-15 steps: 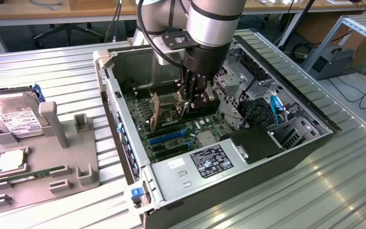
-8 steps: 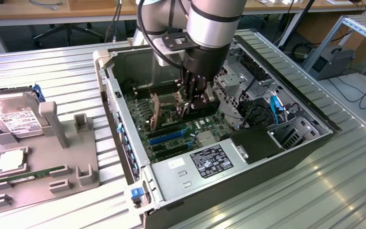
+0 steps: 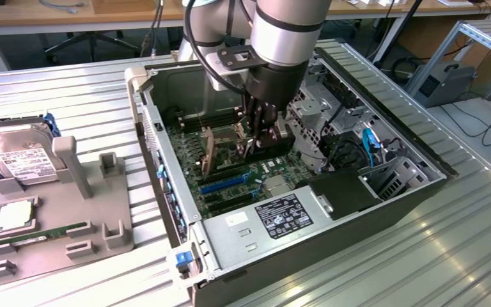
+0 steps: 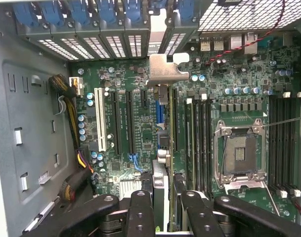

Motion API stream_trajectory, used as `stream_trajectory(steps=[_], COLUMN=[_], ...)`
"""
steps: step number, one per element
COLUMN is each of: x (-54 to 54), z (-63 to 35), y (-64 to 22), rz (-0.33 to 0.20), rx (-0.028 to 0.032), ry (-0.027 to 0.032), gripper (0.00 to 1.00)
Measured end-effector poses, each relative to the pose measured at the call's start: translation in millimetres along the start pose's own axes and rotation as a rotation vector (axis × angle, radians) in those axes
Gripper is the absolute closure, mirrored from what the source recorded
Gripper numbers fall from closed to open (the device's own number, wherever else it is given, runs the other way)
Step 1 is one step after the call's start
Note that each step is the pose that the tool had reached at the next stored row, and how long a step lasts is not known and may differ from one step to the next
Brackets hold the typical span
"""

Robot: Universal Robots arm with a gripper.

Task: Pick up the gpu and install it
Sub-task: 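Insert the gpu into the slot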

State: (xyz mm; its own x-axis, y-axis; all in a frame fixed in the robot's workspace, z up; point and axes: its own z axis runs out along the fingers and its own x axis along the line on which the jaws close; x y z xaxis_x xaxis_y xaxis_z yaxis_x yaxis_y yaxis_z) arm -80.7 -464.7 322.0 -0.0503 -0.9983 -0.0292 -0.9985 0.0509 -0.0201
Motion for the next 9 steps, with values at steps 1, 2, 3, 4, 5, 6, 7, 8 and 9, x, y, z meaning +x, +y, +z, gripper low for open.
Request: stream_trajectory(steps=[1, 2, 3, 4, 5, 6, 7, 8, 9], x=[0.1, 0.2, 0.3, 0.3, 0.4, 0.5, 0.6, 0.7, 0.8], z=[0.2, 0.4, 0.6, 0.8, 1.0, 1.1, 1.4, 1.6, 1.8], y=[0.0, 0.0, 0.0, 0.0, 0.0, 0.0, 0.0, 0.0, 0.0], rz=[0.000, 0.000, 0.000, 0.000, 0.000, 0.000, 0.000, 0.000, 0.000], rx=[0.0000, 0.0000, 0.0000, 0.0000, 0.0000, 0.0000, 0.0000, 0.0000, 0.0000], ry=[0.0000, 0.0000, 0.0000, 0.0000, 0.0000, 0.0000, 0.0000, 0.0000, 0.0001], gripper=[0.73, 0.73, 0.73, 0.73, 0.73, 0.73, 0.73, 0.73, 0.73])
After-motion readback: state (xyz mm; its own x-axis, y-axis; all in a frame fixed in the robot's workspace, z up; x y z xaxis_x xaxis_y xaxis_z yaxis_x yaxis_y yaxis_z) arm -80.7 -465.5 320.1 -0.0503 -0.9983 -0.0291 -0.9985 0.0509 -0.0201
